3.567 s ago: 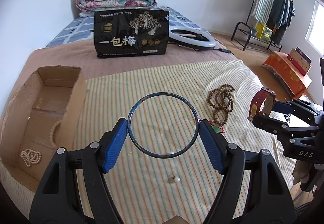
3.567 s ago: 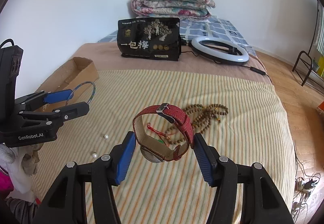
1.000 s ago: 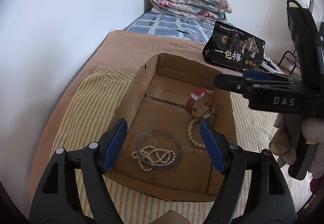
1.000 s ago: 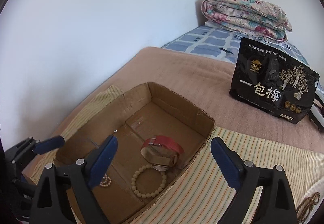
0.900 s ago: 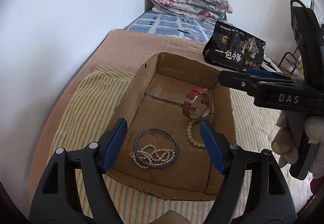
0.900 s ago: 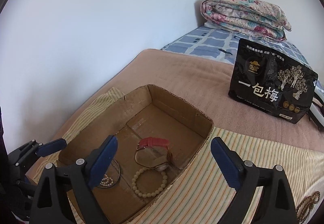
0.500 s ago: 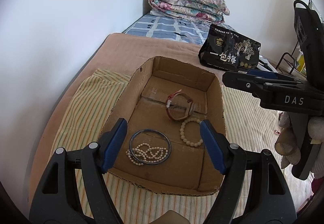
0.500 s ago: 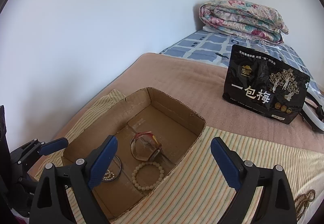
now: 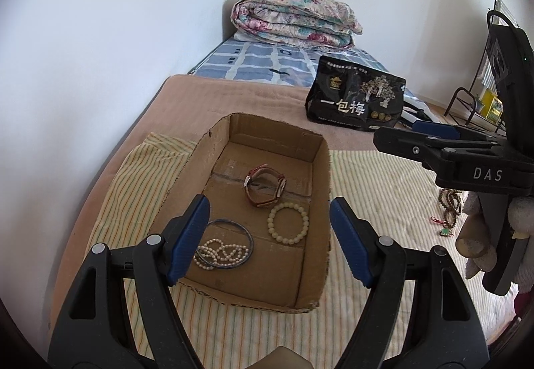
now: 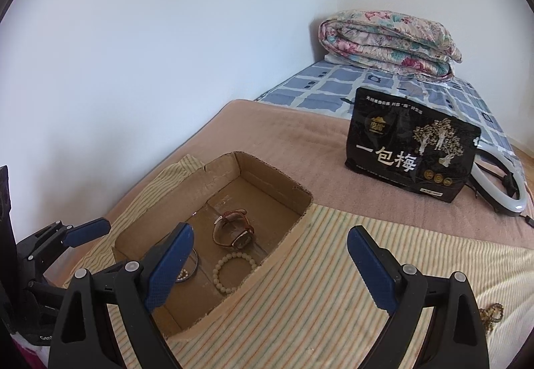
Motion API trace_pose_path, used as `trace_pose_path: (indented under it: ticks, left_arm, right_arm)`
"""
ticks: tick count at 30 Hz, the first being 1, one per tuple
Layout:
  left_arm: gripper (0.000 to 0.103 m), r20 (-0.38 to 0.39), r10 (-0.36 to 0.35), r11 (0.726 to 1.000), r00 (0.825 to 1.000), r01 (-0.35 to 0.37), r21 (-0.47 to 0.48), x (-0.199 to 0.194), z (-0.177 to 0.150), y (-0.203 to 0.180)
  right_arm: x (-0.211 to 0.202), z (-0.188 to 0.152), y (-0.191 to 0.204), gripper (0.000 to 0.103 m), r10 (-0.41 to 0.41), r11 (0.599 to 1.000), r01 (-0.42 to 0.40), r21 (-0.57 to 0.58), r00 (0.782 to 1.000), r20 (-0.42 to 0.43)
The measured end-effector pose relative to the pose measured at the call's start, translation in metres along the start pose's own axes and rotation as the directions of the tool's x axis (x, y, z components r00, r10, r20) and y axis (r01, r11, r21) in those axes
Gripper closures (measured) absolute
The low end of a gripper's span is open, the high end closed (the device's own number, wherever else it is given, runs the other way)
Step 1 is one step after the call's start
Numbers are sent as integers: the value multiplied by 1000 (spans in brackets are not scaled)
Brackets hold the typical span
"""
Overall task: Organize jewelry
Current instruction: 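Move both tools back over the jade pendant and loose pearls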
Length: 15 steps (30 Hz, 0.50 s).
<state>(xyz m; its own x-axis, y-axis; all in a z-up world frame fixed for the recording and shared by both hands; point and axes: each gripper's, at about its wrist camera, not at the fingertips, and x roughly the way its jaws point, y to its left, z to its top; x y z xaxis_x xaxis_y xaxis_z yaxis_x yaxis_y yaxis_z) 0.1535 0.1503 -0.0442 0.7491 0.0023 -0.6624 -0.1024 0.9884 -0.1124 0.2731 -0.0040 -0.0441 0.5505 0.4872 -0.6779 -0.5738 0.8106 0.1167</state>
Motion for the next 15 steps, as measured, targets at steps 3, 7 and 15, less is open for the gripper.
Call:
trace_pose_path:
  ticks: [3, 7, 15]
  left_arm:
    - [26, 10, -10, 1000, 1000, 10, 12, -7, 1, -9]
    - [26, 17, -27, 999, 999, 26, 25, -13, 1, -21]
    - [26, 22, -68, 996, 997, 67, 54, -22, -1, -48]
  right_arm:
    - [-13, -3, -7, 8, -9, 1000, 9, 5, 1000, 10]
    - [-33, -9, -17, 8, -25, 1000, 25, 6, 999, 21]
    - [-78, -28, -50, 8, -76, 996, 74, 43, 996, 46]
